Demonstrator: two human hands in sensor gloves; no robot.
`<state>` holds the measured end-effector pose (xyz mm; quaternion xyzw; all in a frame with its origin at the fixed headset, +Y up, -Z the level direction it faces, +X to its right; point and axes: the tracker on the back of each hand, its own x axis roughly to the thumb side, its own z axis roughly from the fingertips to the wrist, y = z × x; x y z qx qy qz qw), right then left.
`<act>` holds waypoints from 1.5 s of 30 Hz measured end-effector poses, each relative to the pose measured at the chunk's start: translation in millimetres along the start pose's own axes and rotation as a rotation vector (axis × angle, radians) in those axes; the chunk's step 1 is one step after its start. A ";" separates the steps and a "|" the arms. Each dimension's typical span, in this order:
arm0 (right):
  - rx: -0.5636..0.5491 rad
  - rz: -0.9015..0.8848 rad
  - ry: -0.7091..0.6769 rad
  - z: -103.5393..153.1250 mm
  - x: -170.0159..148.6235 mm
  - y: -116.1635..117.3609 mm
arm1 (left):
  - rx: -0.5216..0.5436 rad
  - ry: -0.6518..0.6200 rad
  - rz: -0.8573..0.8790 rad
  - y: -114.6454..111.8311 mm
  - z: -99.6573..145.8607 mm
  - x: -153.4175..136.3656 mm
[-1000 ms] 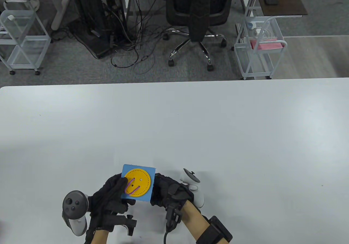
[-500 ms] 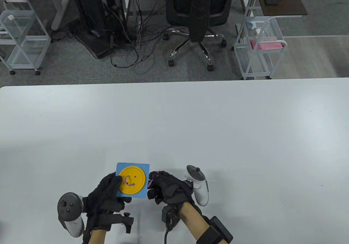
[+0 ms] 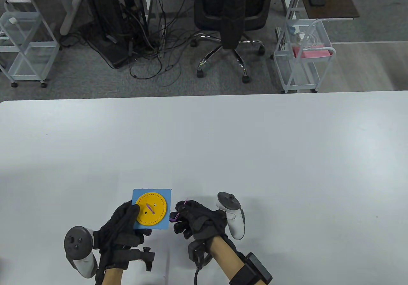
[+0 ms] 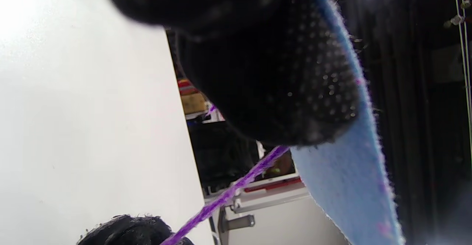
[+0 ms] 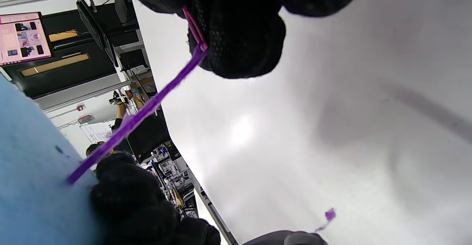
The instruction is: Sew button in X pattern
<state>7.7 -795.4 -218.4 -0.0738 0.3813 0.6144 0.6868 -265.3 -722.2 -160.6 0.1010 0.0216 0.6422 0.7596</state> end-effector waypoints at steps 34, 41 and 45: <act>-0.237 0.435 -0.321 41.5 74.9 14.6 | -0.153 0.241 0.757 -22.3 -3.1 -35.6; -0.414 0.725 -0.437 66.5 100.7 46.2 | -0.222 0.272 1.007 -38.3 -3.0 -45.0; -0.463 0.839 -0.469 71.7 102.5 62.7 | -0.247 0.287 1.060 -44.9 -1.9 -46.7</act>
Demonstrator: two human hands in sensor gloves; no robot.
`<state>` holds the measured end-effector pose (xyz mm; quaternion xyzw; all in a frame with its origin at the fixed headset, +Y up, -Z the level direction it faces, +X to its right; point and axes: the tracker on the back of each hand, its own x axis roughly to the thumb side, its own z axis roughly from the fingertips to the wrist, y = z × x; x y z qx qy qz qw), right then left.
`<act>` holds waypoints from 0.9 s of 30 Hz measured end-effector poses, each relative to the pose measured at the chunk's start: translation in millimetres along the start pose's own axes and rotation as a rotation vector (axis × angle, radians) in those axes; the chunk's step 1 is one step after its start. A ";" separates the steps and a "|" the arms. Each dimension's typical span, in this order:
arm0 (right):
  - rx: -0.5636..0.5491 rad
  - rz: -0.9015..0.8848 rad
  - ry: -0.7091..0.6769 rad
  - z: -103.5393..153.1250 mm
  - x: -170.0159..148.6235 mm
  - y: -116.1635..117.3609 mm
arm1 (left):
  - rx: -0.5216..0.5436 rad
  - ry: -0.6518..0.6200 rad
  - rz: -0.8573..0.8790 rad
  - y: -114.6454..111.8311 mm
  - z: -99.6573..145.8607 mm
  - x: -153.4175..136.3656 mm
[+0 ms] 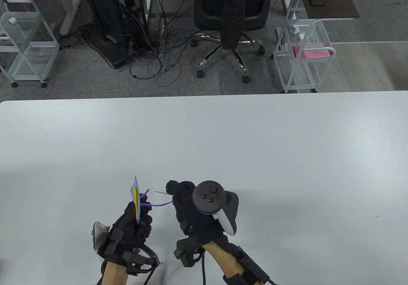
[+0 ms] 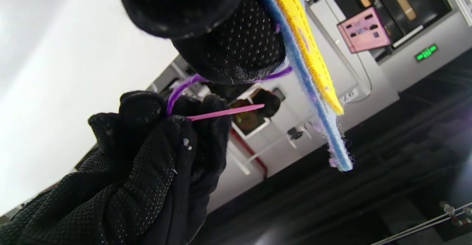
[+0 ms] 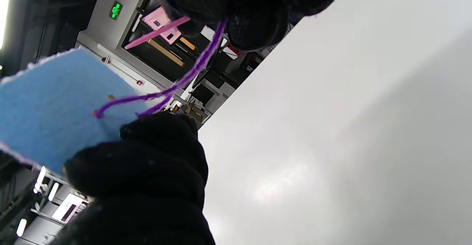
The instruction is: Sew button in X pattern
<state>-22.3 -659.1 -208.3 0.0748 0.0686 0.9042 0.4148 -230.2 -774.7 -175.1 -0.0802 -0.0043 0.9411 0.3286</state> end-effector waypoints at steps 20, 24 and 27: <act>-0.040 0.067 -0.060 5.6 11.5 11.4 | 0.003 0.036 -0.019 0.2 0.0 -7.7; -0.035 0.048 -0.066 5.3 11.6 11.9 | -0.001 0.038 -0.024 0.7 -0.2 -8.3; -0.033 0.037 -0.067 4.9 11.2 12.3 | -0.004 0.040 -0.022 0.5 -0.3 -8.9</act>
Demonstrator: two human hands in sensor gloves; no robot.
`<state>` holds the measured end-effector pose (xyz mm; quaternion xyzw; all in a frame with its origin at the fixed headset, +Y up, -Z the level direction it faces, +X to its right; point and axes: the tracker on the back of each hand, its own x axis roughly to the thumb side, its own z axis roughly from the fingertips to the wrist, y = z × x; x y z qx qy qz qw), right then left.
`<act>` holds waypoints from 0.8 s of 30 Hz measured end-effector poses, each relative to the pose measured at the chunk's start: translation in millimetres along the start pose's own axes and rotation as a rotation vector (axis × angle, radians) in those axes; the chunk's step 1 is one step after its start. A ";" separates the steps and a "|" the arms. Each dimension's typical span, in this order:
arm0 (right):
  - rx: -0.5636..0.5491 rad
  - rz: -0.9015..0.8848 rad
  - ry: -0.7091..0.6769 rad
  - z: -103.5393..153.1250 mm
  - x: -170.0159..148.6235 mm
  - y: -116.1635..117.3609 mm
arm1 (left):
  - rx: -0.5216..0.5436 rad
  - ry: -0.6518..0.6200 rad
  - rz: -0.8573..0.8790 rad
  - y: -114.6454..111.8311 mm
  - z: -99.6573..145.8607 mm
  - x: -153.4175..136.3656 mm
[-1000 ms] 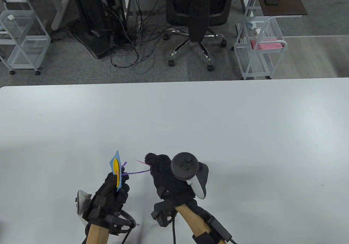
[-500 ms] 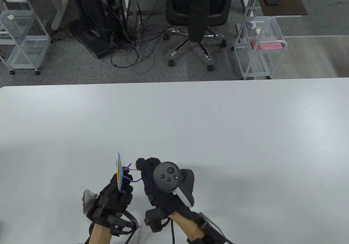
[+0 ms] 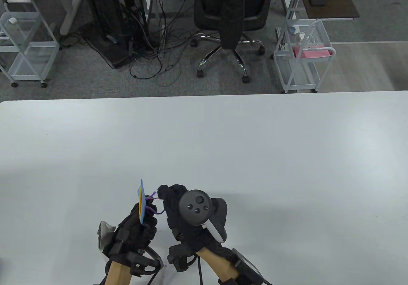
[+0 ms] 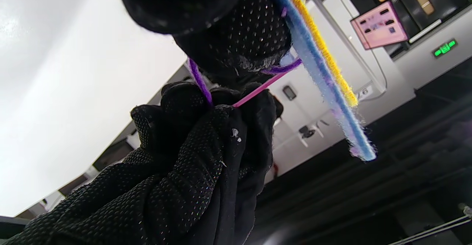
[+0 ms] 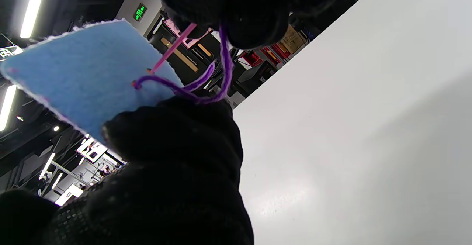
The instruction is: Sew button in X pattern
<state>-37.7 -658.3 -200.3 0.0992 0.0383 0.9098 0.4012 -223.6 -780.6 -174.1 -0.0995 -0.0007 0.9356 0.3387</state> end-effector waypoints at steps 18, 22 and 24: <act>0.043 -0.089 -0.023 -2.6 -3.7 -0.4 | -0.023 0.010 -0.075 0.3 -1.6 -0.1; 0.055 -0.110 -0.020 -3.8 -5.6 -0.6 | -0.028 0.015 -0.094 1.6 -1.6 -0.3; 0.064 -0.141 -0.025 -4.6 -6.7 -0.1 | -0.030 0.015 -0.105 2.2 -2.0 -0.1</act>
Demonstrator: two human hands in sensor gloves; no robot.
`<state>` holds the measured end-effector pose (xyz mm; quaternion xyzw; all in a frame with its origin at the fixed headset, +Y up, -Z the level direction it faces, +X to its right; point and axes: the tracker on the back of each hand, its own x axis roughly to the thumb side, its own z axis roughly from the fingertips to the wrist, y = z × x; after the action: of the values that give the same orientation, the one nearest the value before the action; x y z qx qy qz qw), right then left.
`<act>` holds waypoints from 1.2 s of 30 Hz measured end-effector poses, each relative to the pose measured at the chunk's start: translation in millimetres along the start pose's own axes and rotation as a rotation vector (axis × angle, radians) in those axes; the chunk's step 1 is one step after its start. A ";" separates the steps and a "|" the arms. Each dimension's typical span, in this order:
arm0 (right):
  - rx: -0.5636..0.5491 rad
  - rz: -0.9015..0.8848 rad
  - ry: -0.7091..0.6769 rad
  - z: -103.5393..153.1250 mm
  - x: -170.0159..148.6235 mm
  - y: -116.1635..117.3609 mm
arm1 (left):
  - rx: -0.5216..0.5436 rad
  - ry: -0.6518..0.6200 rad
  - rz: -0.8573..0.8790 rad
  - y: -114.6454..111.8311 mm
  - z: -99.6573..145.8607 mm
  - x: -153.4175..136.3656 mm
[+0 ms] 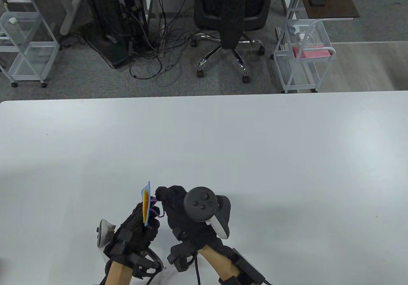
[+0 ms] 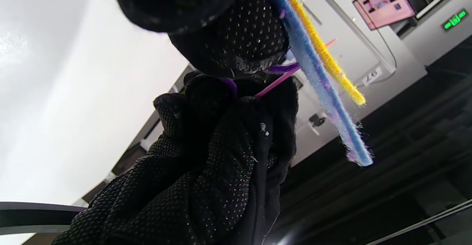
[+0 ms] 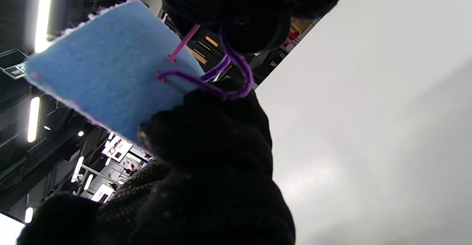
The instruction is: Sew button in X pattern
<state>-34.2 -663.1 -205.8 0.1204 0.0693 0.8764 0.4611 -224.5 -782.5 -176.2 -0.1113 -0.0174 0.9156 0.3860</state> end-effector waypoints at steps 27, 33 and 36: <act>0.161 -0.577 0.140 -11.3 -52.6 13.5 | 0.201 -0.226 -0.915 -15.4 13.7 37.3; 0.153 -0.604 0.197 -13.0 -65.4 16.0 | 0.225 -0.259 -1.057 -21.3 15.4 36.6; 0.152 -0.646 0.213 -13.1 -70.3 18.5 | 0.250 -0.277 -1.128 -23.2 16.9 37.2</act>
<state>-14.0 -731.7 -224.5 0.0339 0.2166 0.6853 0.6944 -237.0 -738.8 -164.1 0.0821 -0.0161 0.5701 0.8173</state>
